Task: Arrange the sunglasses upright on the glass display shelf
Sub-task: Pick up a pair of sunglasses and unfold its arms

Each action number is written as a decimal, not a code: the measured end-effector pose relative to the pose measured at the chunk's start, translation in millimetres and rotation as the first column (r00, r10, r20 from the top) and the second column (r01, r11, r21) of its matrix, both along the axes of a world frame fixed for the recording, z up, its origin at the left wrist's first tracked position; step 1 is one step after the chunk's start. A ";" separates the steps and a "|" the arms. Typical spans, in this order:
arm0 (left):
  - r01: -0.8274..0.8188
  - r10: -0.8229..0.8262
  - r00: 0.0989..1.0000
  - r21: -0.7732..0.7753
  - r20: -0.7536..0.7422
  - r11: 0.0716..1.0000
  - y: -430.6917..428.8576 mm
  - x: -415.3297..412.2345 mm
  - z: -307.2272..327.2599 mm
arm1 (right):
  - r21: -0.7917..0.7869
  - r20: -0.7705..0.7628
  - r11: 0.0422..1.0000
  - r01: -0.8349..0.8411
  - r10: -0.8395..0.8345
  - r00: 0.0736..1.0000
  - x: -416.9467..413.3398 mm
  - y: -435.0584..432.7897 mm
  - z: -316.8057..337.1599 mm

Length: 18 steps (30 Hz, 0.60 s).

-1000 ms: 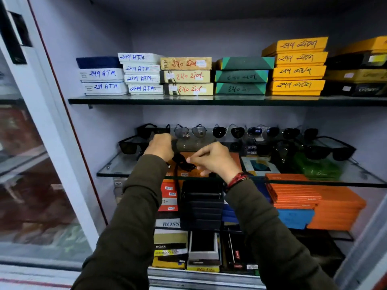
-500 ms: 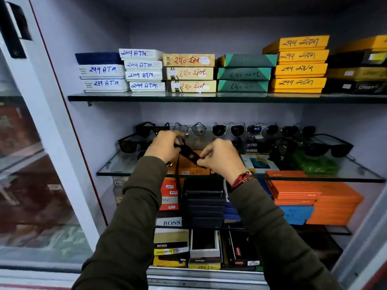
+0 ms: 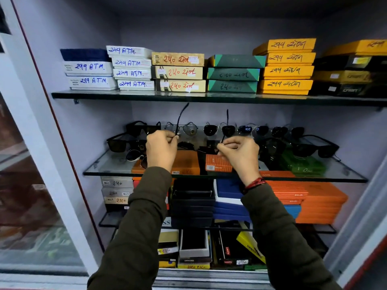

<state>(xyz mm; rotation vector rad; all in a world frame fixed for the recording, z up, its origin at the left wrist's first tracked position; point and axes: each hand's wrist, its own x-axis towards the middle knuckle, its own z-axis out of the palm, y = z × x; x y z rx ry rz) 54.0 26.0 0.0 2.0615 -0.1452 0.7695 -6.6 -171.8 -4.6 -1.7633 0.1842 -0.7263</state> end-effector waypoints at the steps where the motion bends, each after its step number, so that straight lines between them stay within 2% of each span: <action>1: 0.033 -0.040 0.997 -0.117 -0.058 0.993 -3.0 2.1 -0.2 | 0.040 -0.007 0.999 -0.010 0.010 1.000 -0.1 -4.6 1.6; 3: 0.095 -0.143 0.979 -0.291 -0.145 0.952 -10.3 4.4 0.5 | 0.095 -0.015 0.995 -0.010 0.011 1.000 0.7 -14.7 3.7; 8: 0.162 -0.282 0.943 -0.499 -0.175 0.851 -37.4 -1.1 4.8 | 0.055 -0.006 0.997 0.062 -0.062 0.998 5.0 -37.7 3.7; 14: 0.156 -0.328 0.914 -0.540 -0.239 0.827 -59.0 9.2 1.1 | -0.051 -0.084 0.998 0.032 -0.036 0.996 12.4 -57.3 1.4; 16: 0.155 -0.331 0.906 -0.520 -0.265 0.840 -64.9 13.2 -0.7 | -0.158 -0.115 0.987 0.030 -0.048 0.992 15.9 -60.7 -2.2; 18: 0.152 -0.330 0.895 -0.490 -0.300 0.858 -69.2 16.2 -2.3 | -0.299 -0.104 0.950 0.092 -0.128 0.986 20.7 -63.1 -7.3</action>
